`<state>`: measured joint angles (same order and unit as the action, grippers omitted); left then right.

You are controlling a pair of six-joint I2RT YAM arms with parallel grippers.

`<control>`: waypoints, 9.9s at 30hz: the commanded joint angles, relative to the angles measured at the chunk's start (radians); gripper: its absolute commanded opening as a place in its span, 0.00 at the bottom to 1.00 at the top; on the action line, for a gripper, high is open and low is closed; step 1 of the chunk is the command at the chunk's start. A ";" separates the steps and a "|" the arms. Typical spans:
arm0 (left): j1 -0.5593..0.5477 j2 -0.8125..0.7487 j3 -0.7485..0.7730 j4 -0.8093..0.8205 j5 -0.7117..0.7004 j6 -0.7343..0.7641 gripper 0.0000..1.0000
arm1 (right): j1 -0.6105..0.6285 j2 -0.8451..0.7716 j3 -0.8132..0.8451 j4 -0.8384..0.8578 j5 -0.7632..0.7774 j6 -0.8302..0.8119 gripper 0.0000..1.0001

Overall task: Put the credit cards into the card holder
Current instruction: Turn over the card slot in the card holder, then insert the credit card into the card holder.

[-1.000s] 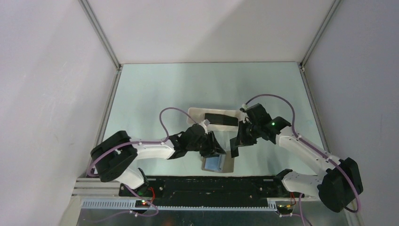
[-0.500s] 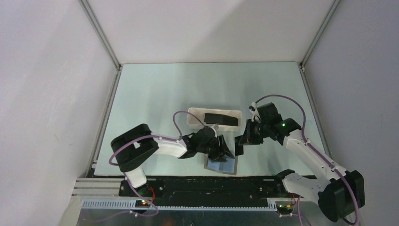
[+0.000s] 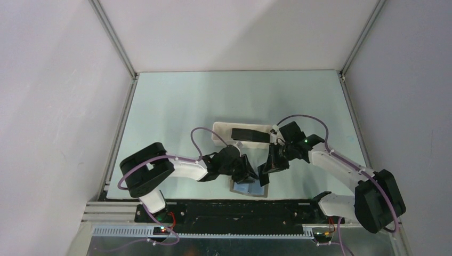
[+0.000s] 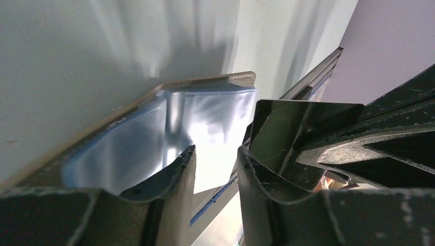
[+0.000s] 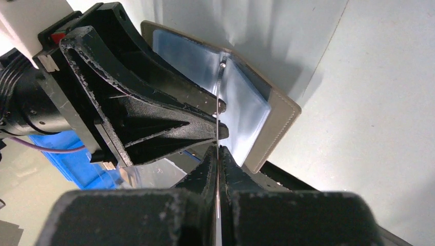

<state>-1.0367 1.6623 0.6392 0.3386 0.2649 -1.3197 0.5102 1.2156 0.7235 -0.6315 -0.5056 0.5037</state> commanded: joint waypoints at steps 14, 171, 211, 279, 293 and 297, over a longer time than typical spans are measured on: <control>0.039 -0.178 -0.073 -0.290 -0.163 0.041 0.23 | 0.157 0.249 -0.026 0.097 0.231 -0.003 0.00; 0.091 -0.189 0.023 -0.656 -0.273 0.190 0.00 | 0.150 0.323 -0.058 0.343 -0.056 0.043 0.00; 0.089 -0.174 0.032 -0.656 -0.273 0.202 0.00 | 0.121 0.314 -0.128 0.656 -0.190 0.057 0.00; 0.090 -0.173 0.035 -0.662 -0.273 0.207 0.00 | 0.240 0.274 -0.064 0.369 0.160 0.160 0.76; 0.090 -0.173 0.036 -0.662 -0.273 0.207 0.00 | 0.279 0.406 -0.033 0.485 -0.069 0.316 0.87; 0.090 -0.173 0.035 -0.662 -0.273 0.206 0.00 | 0.286 0.407 -0.033 0.504 -0.090 0.343 0.89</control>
<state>-0.9520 1.4612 0.6689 -0.3038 0.0326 -1.1408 0.7662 1.5772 0.7074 -0.1226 -0.5766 0.8040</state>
